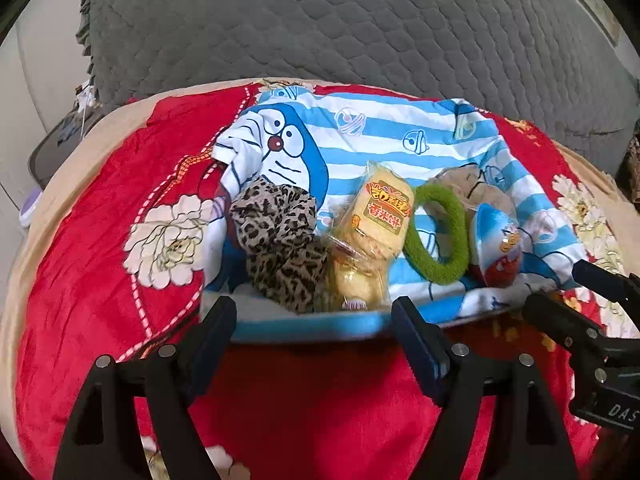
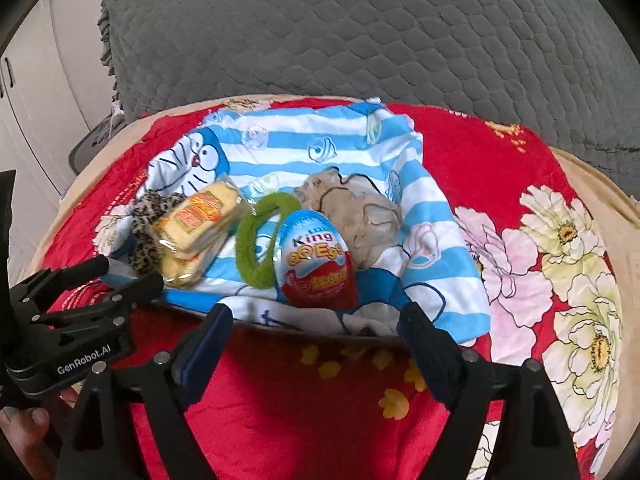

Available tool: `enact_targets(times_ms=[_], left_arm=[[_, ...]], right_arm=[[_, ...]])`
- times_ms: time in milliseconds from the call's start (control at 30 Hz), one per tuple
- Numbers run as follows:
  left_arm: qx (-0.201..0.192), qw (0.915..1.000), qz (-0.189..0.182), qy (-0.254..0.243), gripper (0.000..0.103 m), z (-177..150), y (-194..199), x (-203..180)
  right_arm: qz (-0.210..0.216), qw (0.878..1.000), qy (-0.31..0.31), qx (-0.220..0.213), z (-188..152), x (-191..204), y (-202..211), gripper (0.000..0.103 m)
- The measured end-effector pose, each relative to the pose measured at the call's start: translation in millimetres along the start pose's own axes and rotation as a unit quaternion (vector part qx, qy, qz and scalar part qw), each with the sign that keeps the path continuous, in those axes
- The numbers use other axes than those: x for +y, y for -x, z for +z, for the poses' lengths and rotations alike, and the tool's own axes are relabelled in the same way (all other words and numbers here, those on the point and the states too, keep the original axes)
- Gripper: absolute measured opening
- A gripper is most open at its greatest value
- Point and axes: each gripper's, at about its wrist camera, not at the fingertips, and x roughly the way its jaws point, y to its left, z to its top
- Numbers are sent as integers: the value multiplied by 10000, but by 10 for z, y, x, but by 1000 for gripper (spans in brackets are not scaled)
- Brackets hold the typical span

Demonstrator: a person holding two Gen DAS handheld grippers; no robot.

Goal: Organize objects
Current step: 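Withdraw both open tools up from the tray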

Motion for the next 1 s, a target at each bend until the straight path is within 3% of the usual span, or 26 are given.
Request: enact_targets(times_ms=[767, 1000], left_arm=[[-690, 9976, -52, -63, 88, -34, 1264, 35], [-905, 9957, -201, 68, 88, -93, 1621, 77]], right_arm=[[271, 9946, -75, -995, -1, 188, 1217, 92], [219, 9901, -8, -1386, -51, 258, 1555, 102]])
